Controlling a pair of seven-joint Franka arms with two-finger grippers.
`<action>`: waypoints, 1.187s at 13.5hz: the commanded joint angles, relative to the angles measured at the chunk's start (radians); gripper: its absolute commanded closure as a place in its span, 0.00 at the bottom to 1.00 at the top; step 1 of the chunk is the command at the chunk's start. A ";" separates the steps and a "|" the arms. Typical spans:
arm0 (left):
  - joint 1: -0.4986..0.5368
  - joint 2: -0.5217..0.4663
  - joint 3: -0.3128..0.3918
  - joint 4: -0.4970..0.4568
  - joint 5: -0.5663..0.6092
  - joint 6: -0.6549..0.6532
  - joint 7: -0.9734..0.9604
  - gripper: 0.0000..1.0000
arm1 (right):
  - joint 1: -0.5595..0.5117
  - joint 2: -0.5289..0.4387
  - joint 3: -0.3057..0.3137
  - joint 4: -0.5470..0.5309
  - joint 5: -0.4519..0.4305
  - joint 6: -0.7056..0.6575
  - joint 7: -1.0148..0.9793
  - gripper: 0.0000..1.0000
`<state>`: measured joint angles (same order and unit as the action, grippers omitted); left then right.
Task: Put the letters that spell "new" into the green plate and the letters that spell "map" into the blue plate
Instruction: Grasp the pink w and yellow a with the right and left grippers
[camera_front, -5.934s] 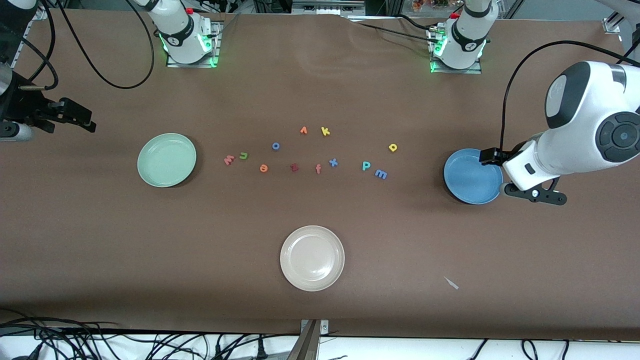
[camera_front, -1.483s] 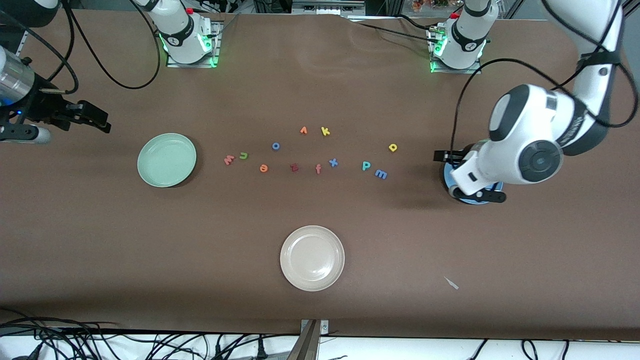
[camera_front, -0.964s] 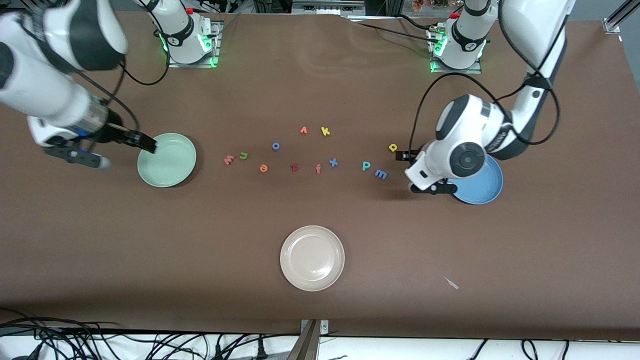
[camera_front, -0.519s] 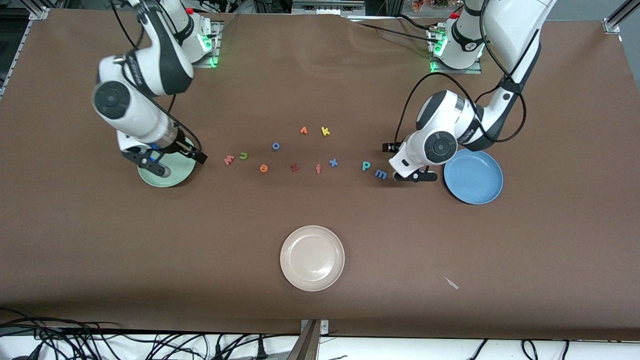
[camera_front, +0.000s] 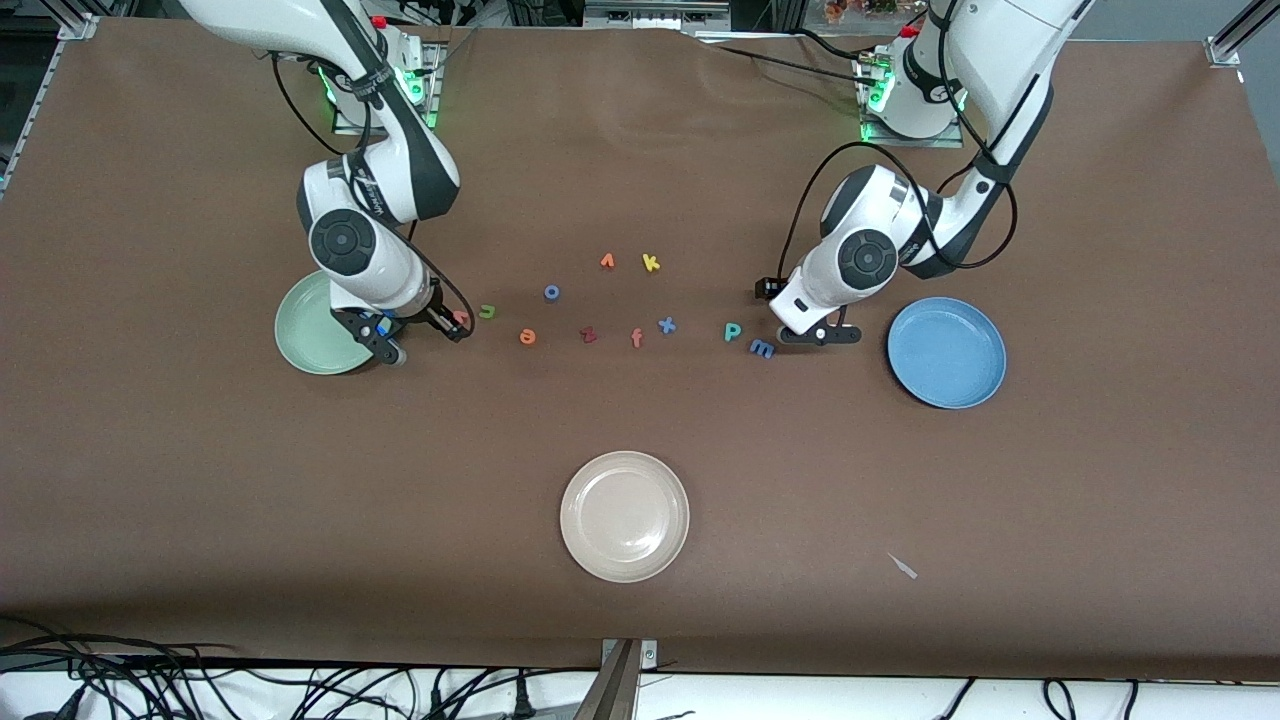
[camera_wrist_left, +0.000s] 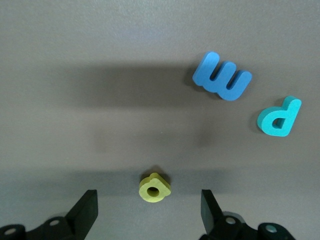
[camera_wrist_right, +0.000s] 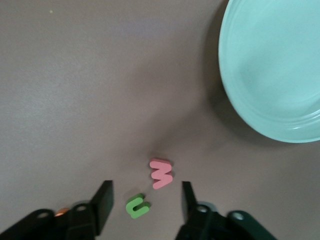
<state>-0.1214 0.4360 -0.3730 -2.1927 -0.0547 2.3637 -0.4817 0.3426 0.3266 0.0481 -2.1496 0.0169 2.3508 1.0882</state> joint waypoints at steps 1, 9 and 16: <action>-0.018 0.004 0.000 -0.022 -0.030 0.051 -0.026 0.14 | 0.006 0.026 -0.008 -0.019 -0.014 0.056 0.028 0.60; -0.023 0.032 0.002 -0.016 -0.022 0.052 -0.032 0.36 | 0.033 0.065 -0.008 -0.093 -0.015 0.225 0.067 0.54; -0.023 0.035 0.002 -0.018 -0.019 0.051 -0.032 0.57 | 0.033 0.065 -0.010 -0.102 -0.015 0.225 0.062 0.39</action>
<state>-0.1353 0.4656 -0.3726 -2.2057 -0.0547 2.4015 -0.5109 0.3685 0.3999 0.0442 -2.2317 0.0169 2.5565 1.1352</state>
